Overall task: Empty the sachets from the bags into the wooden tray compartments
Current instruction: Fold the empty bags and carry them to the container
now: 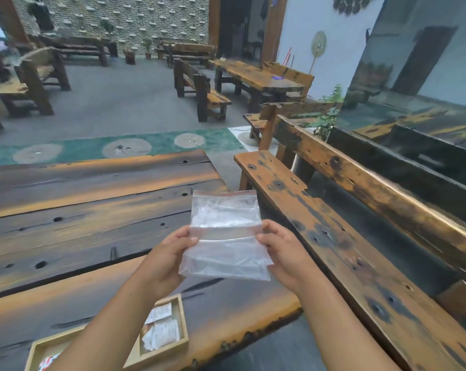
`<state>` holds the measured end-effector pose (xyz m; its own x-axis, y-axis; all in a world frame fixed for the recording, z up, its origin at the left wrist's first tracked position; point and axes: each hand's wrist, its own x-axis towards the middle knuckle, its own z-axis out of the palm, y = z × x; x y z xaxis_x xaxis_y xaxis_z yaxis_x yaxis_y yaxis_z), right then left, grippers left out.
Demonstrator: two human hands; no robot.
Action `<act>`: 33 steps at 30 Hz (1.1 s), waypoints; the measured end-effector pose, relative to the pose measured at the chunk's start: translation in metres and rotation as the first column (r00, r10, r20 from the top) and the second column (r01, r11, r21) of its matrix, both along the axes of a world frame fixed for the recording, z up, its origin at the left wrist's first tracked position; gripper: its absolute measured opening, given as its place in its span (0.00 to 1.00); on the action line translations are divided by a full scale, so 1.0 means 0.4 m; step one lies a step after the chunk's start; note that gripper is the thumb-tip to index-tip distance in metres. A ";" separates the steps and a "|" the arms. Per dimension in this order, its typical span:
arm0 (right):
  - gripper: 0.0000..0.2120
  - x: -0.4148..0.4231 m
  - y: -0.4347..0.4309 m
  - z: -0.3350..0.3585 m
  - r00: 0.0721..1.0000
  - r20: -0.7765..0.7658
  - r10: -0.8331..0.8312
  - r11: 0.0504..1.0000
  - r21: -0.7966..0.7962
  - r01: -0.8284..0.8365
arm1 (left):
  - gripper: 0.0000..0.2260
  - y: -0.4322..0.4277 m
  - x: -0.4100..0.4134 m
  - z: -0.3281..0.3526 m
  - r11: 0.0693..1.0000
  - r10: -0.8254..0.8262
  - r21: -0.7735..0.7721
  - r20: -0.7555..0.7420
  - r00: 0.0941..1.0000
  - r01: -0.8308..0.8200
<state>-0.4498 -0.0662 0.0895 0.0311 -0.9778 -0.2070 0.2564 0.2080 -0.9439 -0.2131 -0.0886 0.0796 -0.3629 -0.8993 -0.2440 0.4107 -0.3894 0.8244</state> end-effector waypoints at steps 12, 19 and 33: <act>0.14 -0.061 0.008 0.043 0.953 0.302 0.005 0.994 -0.102 0.027 | 0.10 -0.005 -0.077 0.055 0.991 -0.011 -0.131 -0.073 0.997 0.001; 0.20 -0.051 0.000 0.048 0.998 0.039 -0.055 0.988 -0.144 0.060 | 0.15 -0.033 -0.034 0.079 0.930 0.128 -0.367 0.302 0.945 -0.009; 0.19 0.109 -0.009 0.039 0.972 -0.233 -0.019 0.980 -0.198 -0.029 | 0.25 -0.015 0.039 0.011 0.930 0.122 -0.366 0.264 0.957 -0.017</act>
<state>-0.4063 -0.0696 0.1053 0.0102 -0.9999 -0.0110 0.0247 0.0112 -0.9996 -0.1976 -0.0947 0.0839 -0.2606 -0.9653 0.0156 0.1602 -0.0273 0.9867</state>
